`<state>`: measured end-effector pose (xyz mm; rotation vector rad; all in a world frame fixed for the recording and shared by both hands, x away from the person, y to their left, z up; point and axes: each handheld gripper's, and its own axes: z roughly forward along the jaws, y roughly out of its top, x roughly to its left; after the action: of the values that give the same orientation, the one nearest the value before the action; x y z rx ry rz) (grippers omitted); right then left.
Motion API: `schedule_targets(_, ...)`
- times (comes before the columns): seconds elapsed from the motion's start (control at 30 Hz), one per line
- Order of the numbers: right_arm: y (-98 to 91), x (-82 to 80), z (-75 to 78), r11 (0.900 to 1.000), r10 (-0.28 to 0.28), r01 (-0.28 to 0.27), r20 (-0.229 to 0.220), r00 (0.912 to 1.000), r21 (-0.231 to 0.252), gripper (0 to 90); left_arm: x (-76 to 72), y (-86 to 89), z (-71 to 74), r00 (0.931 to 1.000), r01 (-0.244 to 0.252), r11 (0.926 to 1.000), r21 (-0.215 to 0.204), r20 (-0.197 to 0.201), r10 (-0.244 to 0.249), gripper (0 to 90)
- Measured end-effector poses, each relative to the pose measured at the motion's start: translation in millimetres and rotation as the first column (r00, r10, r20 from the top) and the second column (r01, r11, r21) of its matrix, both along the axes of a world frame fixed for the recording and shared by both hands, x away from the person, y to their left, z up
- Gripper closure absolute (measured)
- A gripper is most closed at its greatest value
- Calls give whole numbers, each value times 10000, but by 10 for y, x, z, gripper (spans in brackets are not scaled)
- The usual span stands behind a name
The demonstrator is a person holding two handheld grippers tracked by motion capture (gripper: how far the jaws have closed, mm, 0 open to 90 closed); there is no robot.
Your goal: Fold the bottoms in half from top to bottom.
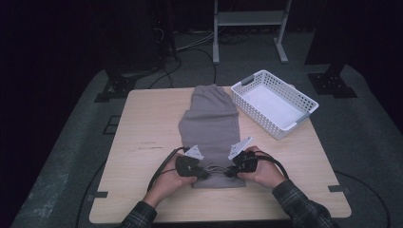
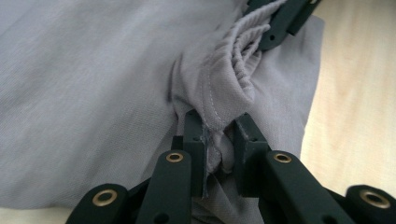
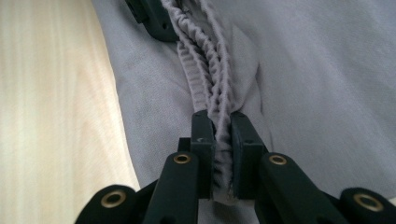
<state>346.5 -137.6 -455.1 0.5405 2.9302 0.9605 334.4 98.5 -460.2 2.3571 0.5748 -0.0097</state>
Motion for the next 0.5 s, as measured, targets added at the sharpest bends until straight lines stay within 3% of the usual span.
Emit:
schedule_targets(0.2, -18, -188, 6, 9991, 421, -424, -350, 9985, -81, 809, -231, -14, 0, 9983, 572, 9983, 54, -128, -571, 773)
schedule_targets(0.5, -14, -501, 16, 9929, 1147, -1161, -492, 9922, -255, 808, -532, -29, 9, 9917, 1253, 9919, 183, -295, -1248, 773)
